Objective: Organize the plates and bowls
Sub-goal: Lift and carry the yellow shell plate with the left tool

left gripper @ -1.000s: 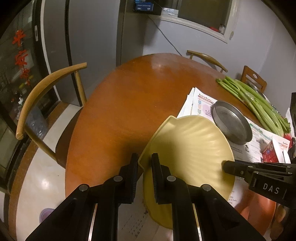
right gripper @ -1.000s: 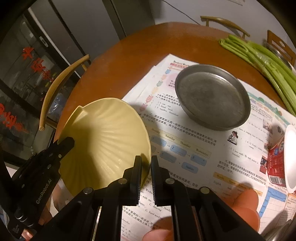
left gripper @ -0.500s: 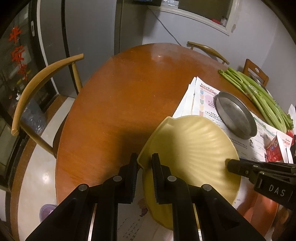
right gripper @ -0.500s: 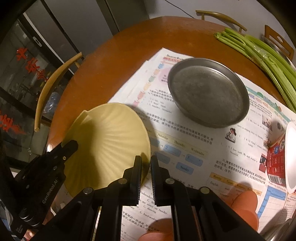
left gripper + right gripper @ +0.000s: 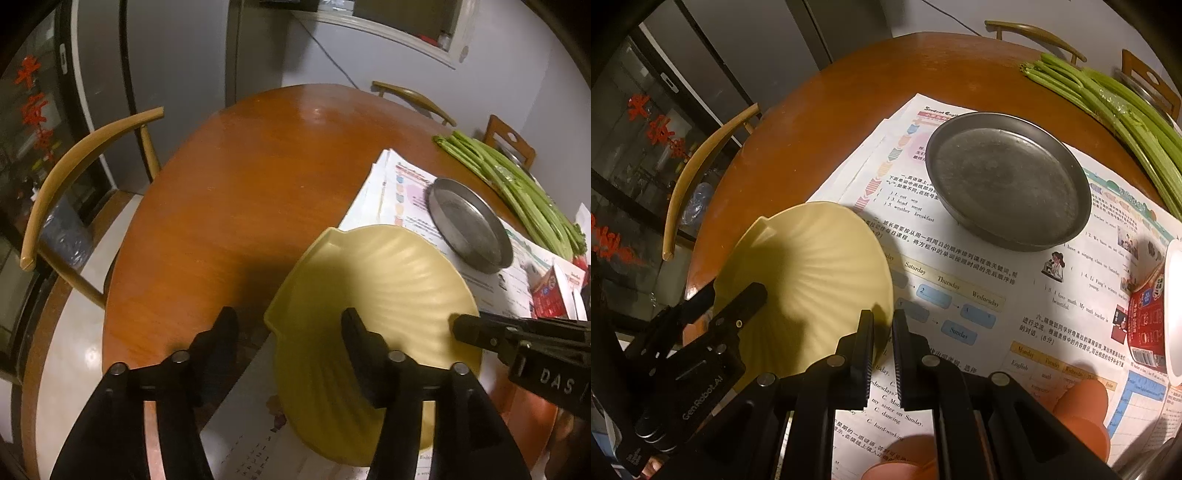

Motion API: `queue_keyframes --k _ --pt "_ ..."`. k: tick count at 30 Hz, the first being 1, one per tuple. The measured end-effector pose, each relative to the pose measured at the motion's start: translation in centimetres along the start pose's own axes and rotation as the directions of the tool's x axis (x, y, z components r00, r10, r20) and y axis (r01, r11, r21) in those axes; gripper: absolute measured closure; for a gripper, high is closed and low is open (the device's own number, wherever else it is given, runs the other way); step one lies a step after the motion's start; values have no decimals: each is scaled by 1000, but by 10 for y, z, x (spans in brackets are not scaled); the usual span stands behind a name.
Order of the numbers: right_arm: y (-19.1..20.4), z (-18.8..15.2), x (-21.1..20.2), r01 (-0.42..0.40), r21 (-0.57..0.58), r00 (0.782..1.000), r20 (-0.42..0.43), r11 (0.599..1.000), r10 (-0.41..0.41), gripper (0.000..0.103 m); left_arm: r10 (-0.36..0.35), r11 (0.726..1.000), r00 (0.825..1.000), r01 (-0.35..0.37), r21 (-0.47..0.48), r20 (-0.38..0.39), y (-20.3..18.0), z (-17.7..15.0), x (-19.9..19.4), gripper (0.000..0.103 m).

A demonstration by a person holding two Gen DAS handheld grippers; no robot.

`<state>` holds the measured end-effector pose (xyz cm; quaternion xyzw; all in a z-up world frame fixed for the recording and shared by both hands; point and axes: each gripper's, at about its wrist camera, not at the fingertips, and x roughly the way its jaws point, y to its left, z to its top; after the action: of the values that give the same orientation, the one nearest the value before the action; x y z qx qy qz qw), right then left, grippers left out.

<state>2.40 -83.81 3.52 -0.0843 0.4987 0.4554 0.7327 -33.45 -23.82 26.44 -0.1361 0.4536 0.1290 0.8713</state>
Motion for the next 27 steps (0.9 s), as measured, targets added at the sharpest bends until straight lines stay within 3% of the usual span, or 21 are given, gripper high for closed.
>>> queue_keyframes --k 2,5,6,16,24,27 --pt "2 0 0 16 -17 1000 5 1000 -16 86 10 1000 1000 -10 -2 -5 3 1 1 35" --pt "2 -3 1 24 -28 1000 12 999 -24 59 -8 1000 1000 8 2 -2 13 2 -2 34" --pt "2 -4 1 19 -28 1000 14 999 -18 56 -12 1000 1000 12 3 -3 16 3 -3 34" --pt "-1 -5 -1 27 -25 999 38 999 -26 55 -32 997 999 33 68 -11 38 4 -13 29" --pt "6 -5 -11 46 -60 998 51 997 -42 55 -59 995 996 54 80 65 59 8 -47 29" --pt "8 -7 -16 38 -62 998 62 997 -34 55 -102 992 993 98 75 51 67 6 -53 29"
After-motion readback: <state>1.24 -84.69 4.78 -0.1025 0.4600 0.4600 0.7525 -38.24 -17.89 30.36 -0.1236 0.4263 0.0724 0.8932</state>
